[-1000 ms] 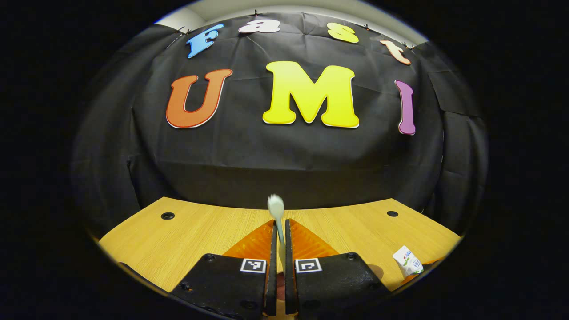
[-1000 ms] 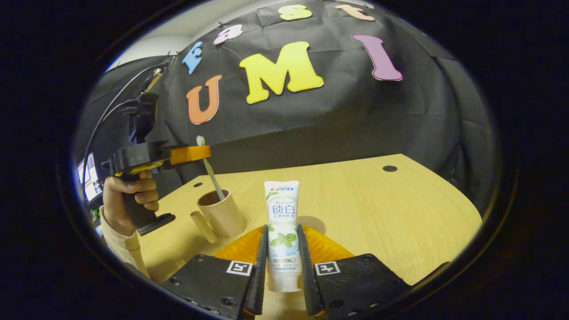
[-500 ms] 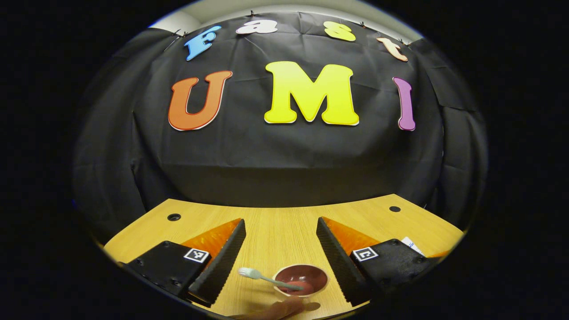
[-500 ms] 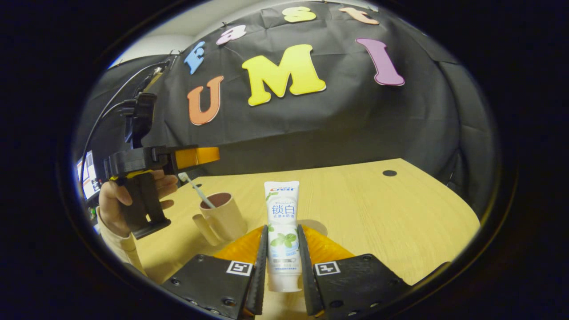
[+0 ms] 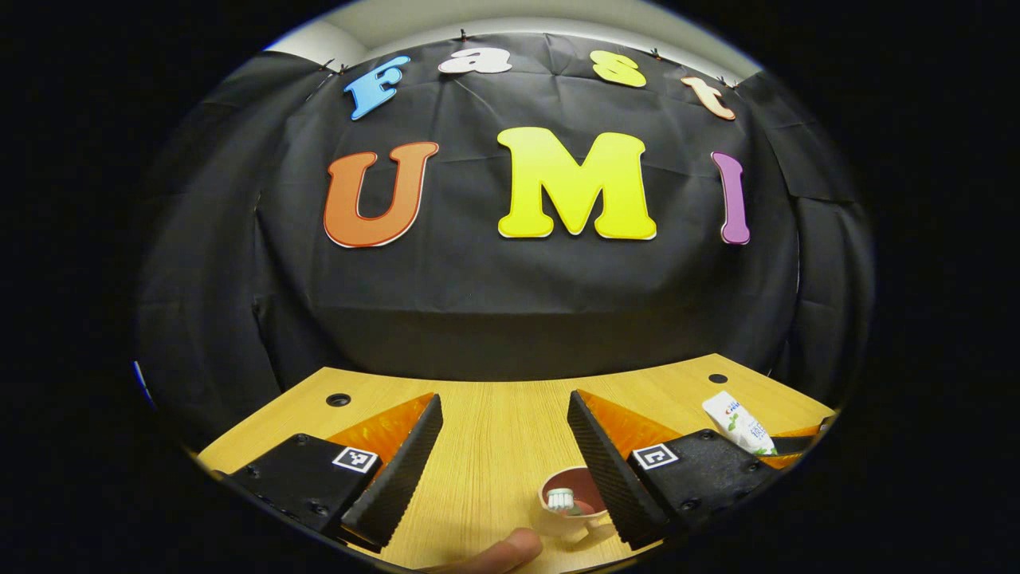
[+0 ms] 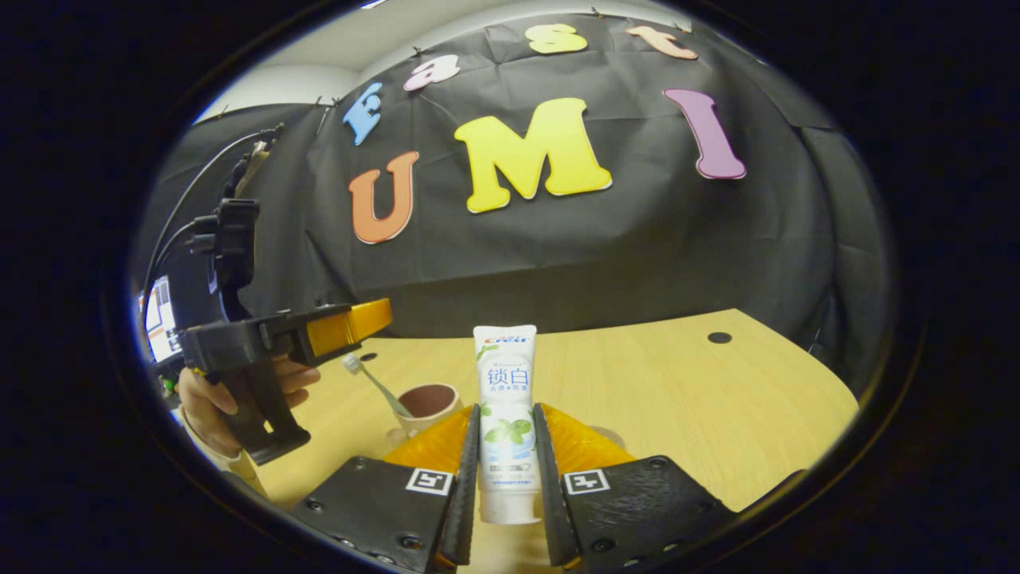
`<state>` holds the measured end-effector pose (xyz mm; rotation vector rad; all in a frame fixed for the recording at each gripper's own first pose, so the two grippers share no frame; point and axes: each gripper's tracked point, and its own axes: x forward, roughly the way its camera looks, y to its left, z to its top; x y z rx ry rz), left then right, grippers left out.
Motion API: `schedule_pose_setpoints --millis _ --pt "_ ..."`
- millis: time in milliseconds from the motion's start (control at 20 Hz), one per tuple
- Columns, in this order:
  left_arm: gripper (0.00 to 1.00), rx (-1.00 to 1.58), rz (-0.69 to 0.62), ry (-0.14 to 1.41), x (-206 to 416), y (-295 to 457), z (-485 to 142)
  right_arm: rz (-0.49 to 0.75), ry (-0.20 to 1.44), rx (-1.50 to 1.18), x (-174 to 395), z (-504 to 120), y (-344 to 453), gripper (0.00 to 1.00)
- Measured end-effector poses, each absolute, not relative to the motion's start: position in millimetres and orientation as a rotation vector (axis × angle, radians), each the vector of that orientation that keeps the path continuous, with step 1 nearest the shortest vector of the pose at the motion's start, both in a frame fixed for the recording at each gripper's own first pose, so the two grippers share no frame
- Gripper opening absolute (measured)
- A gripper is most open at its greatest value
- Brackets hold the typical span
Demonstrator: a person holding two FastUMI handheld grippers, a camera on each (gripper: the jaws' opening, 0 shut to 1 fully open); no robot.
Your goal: Put the toothbrush and toothpaste on the desktop into the cup, then pick up the cup and place it on the coaster on the desktop.
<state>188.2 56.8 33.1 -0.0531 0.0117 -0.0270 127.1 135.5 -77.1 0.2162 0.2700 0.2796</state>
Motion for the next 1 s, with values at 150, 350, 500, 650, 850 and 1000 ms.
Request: schedule_pose_setpoints --millis 150,350,500,650,850,1000 --pt "1.00 -0.043 -0.024 0.000 177.5 65.7 38.8 0.307 0.243 0.241 137.3 -60.5 157.3 0.38" --pt "0.99 -0.045 0.008 -0.013 159.9 88.4 41.8 0.339 0.183 0.241 156.1 -39.0 186.6 0.36" --pt "1.00 -0.080 0.017 0.003 141.2 107.4 34.4 0.357 0.150 0.203 173.6 -31.1 212.8 0.38" --pt "0.99 -0.126 0.017 0.022 130.1 116.7 25.0 0.371 0.147 0.173 185.4 -36.3 233.9 0.36" --pt "0.99 -0.134 0.030 0.036 123.4 126.2 16.1 0.380 0.167 0.167 192.1 -47.5 246.2 0.37" --pt "1.00 -0.144 0.019 0.051 126.1 124.5 11.0 0.374 0.169 0.167 195.7 -50.5 244.8 0.37"
